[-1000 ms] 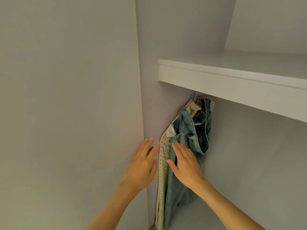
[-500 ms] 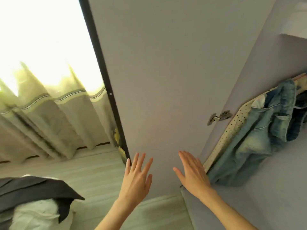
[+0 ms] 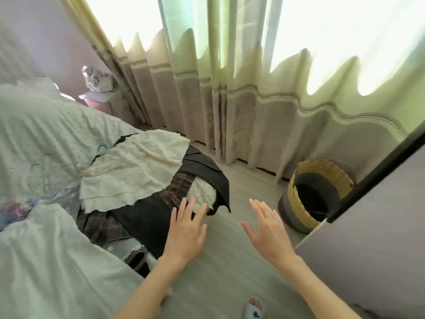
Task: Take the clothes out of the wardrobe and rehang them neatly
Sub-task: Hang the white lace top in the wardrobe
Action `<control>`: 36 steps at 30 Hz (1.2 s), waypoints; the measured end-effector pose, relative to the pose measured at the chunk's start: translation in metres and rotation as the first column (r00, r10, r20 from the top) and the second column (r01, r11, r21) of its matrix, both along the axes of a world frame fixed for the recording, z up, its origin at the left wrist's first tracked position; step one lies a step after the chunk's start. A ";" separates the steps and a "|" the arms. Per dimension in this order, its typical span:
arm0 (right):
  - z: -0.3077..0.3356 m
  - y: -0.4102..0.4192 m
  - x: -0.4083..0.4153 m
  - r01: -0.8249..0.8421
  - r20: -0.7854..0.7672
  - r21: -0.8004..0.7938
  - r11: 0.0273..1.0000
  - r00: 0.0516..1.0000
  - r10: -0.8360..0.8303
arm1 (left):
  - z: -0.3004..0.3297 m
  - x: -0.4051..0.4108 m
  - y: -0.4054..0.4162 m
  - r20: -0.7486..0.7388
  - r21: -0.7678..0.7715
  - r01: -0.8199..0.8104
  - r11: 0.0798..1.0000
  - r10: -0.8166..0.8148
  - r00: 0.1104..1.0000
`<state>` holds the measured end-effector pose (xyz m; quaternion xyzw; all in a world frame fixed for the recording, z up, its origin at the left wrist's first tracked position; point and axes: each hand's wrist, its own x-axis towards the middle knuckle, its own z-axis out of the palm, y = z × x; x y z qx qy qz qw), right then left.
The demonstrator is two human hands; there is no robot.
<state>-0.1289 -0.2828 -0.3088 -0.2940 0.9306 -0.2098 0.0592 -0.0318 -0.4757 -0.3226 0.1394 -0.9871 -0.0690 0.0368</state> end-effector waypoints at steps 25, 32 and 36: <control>-0.031 -0.323 -0.131 -0.602 0.114 0.166 0.781 0.798 0.592 | -0.063 0.021 -0.197 0.319 0.243 -0.732 0.637 0.660 0.680; -0.058 -0.464 -0.189 -0.599 0.102 0.229 0.767 0.799 0.593 | -0.096 -0.027 -0.332 0.365 0.323 -0.738 0.593 0.641 0.675; -0.080 -0.554 -0.224 -0.575 0.100 0.293 0.764 0.813 0.573 | -0.111 -0.058 -0.418 0.350 0.333 -0.719 0.611 0.628 0.695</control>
